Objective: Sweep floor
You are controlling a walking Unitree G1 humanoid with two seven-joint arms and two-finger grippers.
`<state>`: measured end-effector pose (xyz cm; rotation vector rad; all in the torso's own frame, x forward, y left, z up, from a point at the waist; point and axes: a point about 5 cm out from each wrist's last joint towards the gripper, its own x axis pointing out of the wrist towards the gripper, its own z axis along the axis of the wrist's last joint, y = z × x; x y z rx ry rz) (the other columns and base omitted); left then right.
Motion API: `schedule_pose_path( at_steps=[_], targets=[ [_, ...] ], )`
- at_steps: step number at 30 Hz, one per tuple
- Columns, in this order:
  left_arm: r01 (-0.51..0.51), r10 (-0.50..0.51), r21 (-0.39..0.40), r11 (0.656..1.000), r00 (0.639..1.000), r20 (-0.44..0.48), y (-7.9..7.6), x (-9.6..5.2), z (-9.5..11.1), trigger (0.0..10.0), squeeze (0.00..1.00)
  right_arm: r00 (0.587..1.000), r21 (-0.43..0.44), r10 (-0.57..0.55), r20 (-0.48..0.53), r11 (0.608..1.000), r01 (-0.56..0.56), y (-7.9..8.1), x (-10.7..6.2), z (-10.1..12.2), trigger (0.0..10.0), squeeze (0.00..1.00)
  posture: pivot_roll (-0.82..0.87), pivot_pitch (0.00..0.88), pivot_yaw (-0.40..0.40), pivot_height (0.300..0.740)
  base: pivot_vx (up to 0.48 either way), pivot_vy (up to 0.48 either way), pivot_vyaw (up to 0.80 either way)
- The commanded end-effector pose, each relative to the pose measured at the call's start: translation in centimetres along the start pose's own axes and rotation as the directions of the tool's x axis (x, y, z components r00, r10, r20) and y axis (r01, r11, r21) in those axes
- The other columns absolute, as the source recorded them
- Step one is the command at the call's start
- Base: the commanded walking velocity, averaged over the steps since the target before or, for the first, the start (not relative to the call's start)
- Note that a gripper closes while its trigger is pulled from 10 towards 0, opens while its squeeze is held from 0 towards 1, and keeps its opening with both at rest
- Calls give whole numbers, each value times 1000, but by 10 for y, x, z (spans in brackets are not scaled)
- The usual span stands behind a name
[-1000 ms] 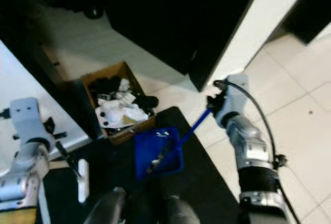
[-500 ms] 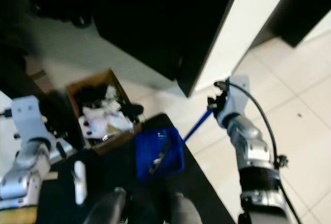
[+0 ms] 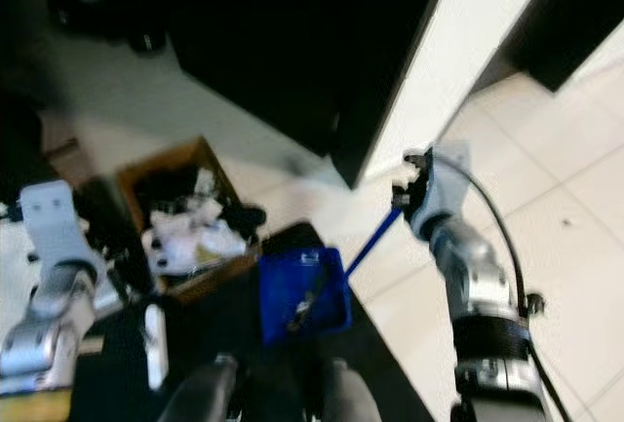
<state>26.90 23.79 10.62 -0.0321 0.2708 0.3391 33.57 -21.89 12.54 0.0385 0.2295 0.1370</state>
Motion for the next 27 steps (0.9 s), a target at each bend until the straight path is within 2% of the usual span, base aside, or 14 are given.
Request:
schedule_pose_path(
  at_steps=[1,11,16,23,24,27],
  targets=[
    [-22,22,17,1000,1000,2,3,-1,-1,10000,0,1000,19,0,22,1000,0,-2,-2,2,10000,0,72,203,-4,740,349,0,0],
    [-26,26,11,1000,1000,4,3,-2,-1,10000,0,1000,15,-6,20,1000,6,-5,-3,2,10000,0,71,208,-7,740,327,0,0],
    [-36,36,15,999,999,-3,5,-2,-2,10000,0,999,9,-34,23,999,34,-14,-5,4,10000,0,69,210,-7,740,0,0,0],
    [-38,38,9,999,999,5,5,-2,-2,10000,0,993,8,-94,73,996,94,-29,-8,19,10000,0,64,210,-3,740,0,0,0],
    [-37,37,9,999,999,6,5,-2,-1,10000,0,987,5,-118,111,993,119,-34,-8,31,10000,0,64,210,-1,740,0,0,0],
    [-37,37,9,999,999,6,5,-2,-1,10000,0,984,4,-128,126,992,129,-36,-8,35,10000,0,64,210,-1,740,0,0,0]
  ],
)
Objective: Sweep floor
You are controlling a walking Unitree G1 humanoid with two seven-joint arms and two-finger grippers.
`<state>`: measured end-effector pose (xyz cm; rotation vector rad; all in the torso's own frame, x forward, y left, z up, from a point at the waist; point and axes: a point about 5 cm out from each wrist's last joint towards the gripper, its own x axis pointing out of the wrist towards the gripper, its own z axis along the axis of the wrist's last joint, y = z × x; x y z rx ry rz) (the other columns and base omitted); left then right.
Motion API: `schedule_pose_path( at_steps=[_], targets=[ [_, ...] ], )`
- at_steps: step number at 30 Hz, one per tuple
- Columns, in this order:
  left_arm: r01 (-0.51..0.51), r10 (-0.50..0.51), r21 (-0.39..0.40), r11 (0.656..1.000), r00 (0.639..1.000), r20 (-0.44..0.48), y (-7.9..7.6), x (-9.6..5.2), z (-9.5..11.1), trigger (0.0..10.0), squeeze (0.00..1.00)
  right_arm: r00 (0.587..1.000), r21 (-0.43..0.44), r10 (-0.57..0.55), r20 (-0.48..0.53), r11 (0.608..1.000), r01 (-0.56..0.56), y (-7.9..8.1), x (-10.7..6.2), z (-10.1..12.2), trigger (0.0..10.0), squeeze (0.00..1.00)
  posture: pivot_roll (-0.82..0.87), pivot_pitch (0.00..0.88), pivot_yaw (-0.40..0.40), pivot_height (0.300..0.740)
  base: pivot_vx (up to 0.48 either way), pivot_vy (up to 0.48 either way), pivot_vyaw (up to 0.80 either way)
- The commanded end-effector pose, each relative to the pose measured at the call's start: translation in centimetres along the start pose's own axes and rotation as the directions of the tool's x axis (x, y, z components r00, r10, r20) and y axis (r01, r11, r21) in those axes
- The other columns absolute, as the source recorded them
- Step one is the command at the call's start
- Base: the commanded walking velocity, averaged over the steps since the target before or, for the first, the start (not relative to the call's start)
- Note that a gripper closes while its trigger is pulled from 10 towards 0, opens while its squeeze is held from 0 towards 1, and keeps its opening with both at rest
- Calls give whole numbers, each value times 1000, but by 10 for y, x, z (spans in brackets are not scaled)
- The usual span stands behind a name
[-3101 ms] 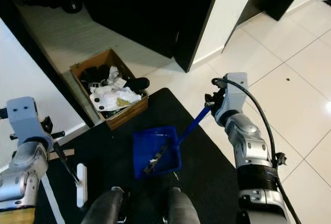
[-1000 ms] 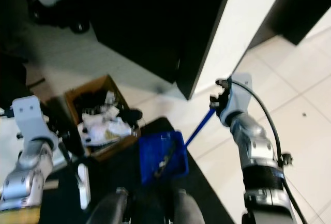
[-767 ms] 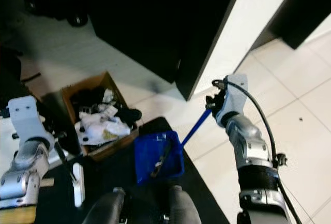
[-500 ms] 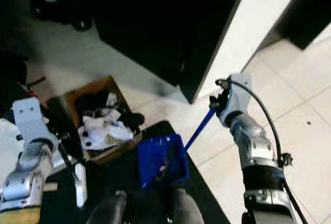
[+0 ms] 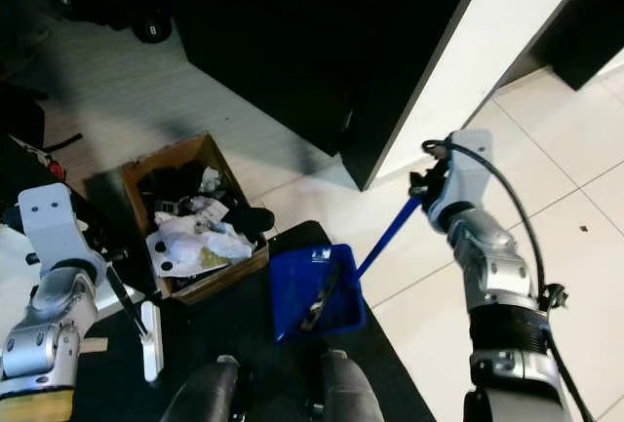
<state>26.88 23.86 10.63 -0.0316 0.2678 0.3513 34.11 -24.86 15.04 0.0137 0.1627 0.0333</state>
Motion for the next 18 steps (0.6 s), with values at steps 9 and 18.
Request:
schedule_pose_path(
  at_steps=[9,18],
  targets=[
    [-30,30,10,999,1000,6,6,-1,-1,10000,0,971,2,-79,225,997,81,-16,6,66,10000,0,68,208,-2,740,0,0,0],
    [-35,35,5,999,999,12,5,0,0,10000,0,900,-20,-52,434,998,67,1,23,149,10000,0,71,196,-6,740,0,0,0]
  ],
)
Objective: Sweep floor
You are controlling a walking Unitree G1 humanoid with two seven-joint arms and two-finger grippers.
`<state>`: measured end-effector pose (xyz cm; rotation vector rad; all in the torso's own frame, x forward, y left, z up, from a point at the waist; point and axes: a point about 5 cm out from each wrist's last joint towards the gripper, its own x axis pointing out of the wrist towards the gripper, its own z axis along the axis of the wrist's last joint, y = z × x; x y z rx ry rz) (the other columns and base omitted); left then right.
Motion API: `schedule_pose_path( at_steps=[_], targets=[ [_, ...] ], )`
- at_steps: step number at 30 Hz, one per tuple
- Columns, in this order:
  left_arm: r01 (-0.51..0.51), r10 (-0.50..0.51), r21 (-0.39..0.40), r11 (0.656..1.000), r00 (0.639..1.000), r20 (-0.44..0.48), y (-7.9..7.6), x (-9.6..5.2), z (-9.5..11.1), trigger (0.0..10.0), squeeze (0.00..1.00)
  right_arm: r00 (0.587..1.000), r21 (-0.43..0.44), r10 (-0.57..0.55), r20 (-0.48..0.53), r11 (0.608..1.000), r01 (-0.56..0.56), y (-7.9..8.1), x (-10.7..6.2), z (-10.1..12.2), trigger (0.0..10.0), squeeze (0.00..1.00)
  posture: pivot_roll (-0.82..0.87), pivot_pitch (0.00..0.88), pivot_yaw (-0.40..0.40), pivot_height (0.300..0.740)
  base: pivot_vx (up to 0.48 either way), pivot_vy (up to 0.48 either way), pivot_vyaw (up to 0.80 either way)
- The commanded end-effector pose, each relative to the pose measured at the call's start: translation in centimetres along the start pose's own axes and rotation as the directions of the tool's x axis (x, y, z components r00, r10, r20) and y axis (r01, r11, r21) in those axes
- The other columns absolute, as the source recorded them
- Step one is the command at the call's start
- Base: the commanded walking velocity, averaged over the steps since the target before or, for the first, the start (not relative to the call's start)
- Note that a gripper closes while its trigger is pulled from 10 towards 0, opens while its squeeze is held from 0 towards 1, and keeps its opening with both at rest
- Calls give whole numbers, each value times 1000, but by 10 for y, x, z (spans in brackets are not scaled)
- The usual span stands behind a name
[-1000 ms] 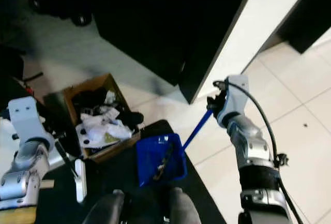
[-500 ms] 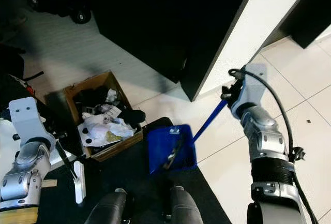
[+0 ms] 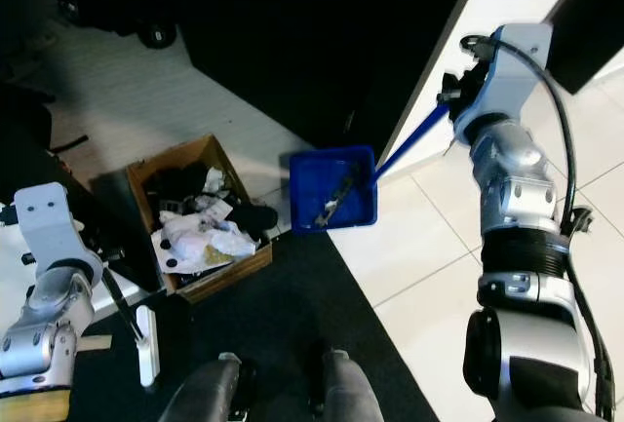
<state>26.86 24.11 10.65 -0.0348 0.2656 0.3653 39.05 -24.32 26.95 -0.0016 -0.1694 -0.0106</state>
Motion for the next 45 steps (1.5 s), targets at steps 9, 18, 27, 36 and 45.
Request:
schedule_pose_path(
  at_steps=[9,18,27,36,45],
  targets=[
    [-31,31,-2,1000,999,23,3,0,2,10000,0,927,30,94,362,993,-112,56,27,98,10000,0,93,179,-23,740,0,0,0],
    [-44,45,-10,999,999,26,4,-1,1,10000,0,808,-24,286,515,947,-320,126,24,128,10000,0,110,167,-40,740,0,0,0],
    [-55,56,-21,998,998,36,4,-4,0,10000,0,533,-280,569,626,802,-528,235,-8,146,10000,0,154,137,-68,740,0,0,0],
    [-53,54,-27,998,998,29,2,-9,-5,10000,0,229,-567,734,639,651,-505,285,-50,141,10000,0,163,133,-74,740,0,0,0],
    [-34,35,-22,999,999,24,-4,-9,-6,10000,0,-24,-719,775,631,573,-394,308,-86,133,10000,0,167,134,-70,740,0,0,0]
  ],
)
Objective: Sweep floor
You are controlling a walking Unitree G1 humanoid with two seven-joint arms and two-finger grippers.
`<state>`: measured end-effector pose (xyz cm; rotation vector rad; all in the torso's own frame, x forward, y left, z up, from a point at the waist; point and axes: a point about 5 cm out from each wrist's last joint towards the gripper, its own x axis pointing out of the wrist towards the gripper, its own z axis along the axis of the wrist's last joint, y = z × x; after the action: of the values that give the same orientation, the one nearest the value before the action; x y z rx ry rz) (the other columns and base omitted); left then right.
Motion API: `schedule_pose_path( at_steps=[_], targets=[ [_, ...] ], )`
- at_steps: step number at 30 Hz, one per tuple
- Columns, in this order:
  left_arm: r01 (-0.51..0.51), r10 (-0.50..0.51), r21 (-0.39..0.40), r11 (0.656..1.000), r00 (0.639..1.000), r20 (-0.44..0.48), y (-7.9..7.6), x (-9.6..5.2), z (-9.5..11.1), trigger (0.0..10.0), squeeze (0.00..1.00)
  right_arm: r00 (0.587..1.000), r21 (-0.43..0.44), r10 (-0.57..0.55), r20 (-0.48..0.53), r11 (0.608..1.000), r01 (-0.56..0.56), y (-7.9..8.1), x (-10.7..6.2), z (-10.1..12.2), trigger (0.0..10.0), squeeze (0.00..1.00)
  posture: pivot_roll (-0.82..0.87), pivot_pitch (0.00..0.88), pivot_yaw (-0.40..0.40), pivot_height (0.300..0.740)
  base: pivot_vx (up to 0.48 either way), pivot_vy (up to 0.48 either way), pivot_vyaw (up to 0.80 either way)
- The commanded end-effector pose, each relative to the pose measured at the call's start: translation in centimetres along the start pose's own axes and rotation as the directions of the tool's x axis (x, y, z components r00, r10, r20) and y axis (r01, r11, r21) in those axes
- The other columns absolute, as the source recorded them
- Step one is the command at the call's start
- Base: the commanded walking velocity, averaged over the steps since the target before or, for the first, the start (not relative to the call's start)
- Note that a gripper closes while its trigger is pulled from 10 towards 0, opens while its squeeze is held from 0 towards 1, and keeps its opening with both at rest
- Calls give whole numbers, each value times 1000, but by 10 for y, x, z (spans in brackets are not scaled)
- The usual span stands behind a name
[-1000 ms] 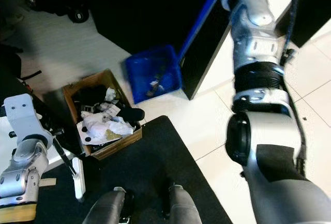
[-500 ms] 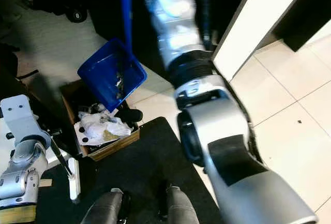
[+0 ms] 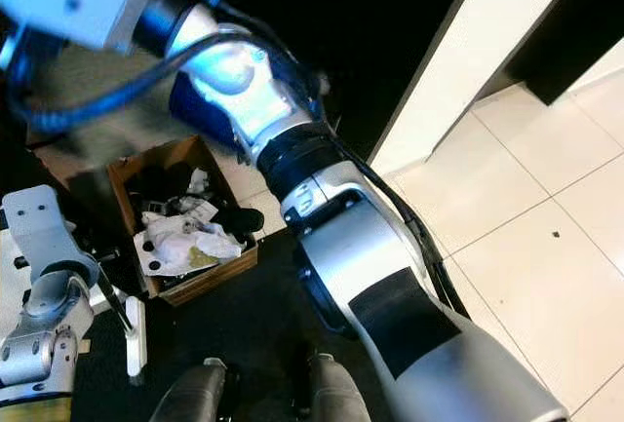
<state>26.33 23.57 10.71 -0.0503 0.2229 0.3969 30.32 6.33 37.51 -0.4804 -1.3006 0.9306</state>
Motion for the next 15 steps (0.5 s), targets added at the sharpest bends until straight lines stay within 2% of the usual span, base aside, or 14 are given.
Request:
schedule_pose_path(
  at_steps=[1,3,6,7,9,13,15],
  targets=[
    [-6,6,6,1000,1000,-14,-1,-2,-5,10000,0,991,-53,11,135,999,-4,1,10,19,10000,0,166,135,-71,740,0,0,0],
    [-4,4,7,1000,1000,-14,-2,-2,-5,10000,0,989,-48,1,150,999,6,3,12,21,10000,0,164,136,-73,740,0,0,0],
    [-1,1,6,1000,1000,-18,-4,-4,-7,10000,0,979,53,-148,140,988,142,-7,25,25,10000,0,169,137,-77,740,0,0,0],
    [-1,1,6,1000,1000,-18,-4,-4,-7,10000,0,979,53,-148,140,988,142,-7,25,25,10000,0,169,137,-77,740,0,0,0],
    [1,-1,6,1000,1000,-19,-6,-5,-8,10000,0,966,107,-241,92,967,231,-17,27,20,10000,0,174,140,-77,740,0,0,0],
    [1,-1,8,1000,1000,-21,-5,-6,-9,10000,0,954,101,-297,41,951,291,-28,23,13,10000,0,172,140,-74,740,0,0,0],
    [1,-1,9,1000,1000,-23,-5,-6,-9,10000,0,945,69,-326,7,943,325,-37,17,7,10000,0,166,142,-72,740,0,0,0]
  ],
)
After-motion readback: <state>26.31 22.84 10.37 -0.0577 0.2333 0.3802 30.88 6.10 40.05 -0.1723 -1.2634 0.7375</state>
